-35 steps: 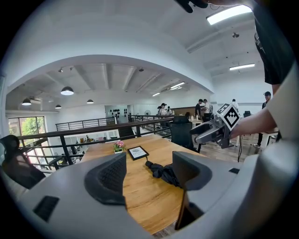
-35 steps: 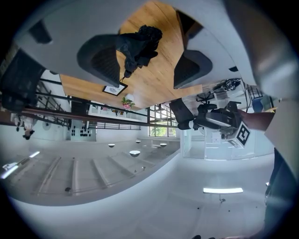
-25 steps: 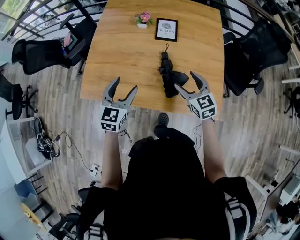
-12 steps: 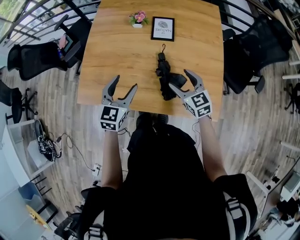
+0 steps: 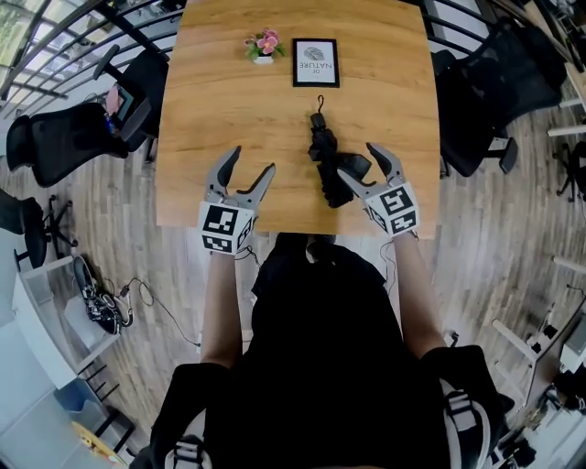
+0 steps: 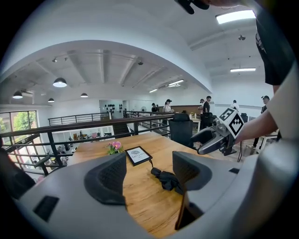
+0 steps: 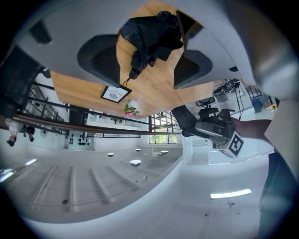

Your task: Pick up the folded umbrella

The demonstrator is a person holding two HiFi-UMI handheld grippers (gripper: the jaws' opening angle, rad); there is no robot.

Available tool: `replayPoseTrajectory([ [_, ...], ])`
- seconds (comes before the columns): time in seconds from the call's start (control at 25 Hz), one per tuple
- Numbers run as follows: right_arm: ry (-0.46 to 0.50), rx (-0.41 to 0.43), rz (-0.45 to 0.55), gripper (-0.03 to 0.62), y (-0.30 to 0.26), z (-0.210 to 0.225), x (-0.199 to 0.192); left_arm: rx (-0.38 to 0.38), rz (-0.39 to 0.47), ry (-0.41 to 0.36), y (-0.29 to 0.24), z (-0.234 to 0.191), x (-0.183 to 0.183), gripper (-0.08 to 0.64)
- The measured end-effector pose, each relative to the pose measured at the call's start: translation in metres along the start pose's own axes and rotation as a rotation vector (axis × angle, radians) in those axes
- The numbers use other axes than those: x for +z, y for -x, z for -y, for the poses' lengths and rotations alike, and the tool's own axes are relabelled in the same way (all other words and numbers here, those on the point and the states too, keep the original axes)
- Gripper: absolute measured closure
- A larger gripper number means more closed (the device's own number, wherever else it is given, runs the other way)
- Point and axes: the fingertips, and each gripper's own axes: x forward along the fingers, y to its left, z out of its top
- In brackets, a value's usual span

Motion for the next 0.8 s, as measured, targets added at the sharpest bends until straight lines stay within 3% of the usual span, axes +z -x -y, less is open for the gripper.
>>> replayPoseTrajectory([
  [0.48, -0.039, -0.05, -0.071, 0.231, -0.029, 0.001, -0.019, -0.068, -0.023, 0.012, -0.024, -0.035, -0.014, 0.247],
  [0.8, -0.045, -0.036, -0.132, 0.227, -0.05, -0.003, -0.034, -0.127, -0.052, 0.019, -0.046, -0.043, -0.025, 0.247],
])
